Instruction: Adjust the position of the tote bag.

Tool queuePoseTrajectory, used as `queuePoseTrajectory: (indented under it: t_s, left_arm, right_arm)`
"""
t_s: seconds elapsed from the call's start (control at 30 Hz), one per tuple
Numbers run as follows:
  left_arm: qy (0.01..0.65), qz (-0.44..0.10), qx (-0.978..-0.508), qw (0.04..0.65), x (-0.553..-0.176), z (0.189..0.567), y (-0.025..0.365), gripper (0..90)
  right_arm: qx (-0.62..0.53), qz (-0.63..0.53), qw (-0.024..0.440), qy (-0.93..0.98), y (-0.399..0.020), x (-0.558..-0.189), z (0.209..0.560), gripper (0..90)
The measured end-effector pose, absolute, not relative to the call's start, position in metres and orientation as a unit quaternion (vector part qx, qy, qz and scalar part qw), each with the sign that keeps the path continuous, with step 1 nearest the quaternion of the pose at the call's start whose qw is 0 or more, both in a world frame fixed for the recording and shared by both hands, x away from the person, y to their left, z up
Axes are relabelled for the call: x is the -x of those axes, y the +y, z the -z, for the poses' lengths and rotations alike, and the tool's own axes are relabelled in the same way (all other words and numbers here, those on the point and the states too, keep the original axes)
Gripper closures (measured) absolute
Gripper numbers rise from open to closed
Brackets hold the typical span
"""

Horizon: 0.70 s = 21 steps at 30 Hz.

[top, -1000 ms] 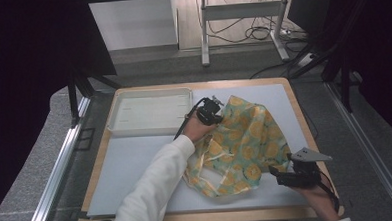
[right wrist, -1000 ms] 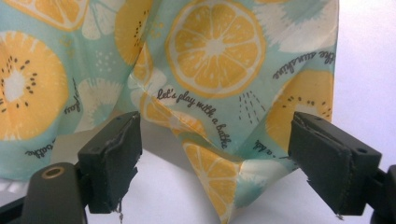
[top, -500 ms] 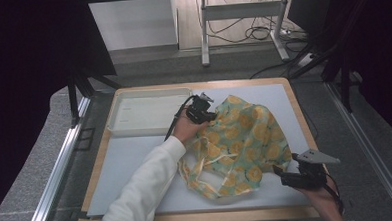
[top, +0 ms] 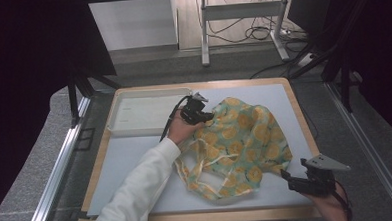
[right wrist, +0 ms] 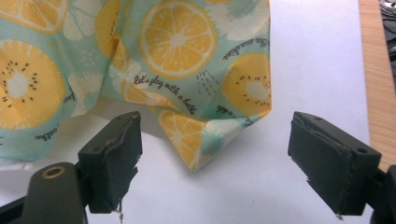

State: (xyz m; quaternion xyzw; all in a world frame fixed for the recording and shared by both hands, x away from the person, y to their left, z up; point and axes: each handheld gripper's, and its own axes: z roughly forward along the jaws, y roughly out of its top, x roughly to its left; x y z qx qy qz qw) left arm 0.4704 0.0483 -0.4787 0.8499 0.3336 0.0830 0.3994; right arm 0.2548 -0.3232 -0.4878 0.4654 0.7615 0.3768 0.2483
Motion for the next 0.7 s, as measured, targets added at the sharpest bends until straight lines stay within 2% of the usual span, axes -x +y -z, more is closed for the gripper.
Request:
queuePoseTrajectory:
  t_s: [0.2, 0.63, 0.7]
  left_arm:
    - [0.332, -0.084, -0.850, 0.400, -0.470, 0.477, 0.050, 89.8]
    - [0.331, -0.085, -0.852, 0.396, -0.468, 0.475, 0.050, 89.8]
    - [0.330, -0.085, -0.853, 0.396, -0.468, 0.475, 0.049, 89.8]
  right_arm:
    - [-0.461, -0.362, 0.254, 0.769, -0.319, -0.253, 0.489, 23.4]
    - [-0.454, -0.326, 0.234, 0.795, -0.303, -0.263, 0.503, 24.0]
    - [-0.452, -0.309, 0.240, 0.802, -0.298, -0.268, 0.509, 29.2]
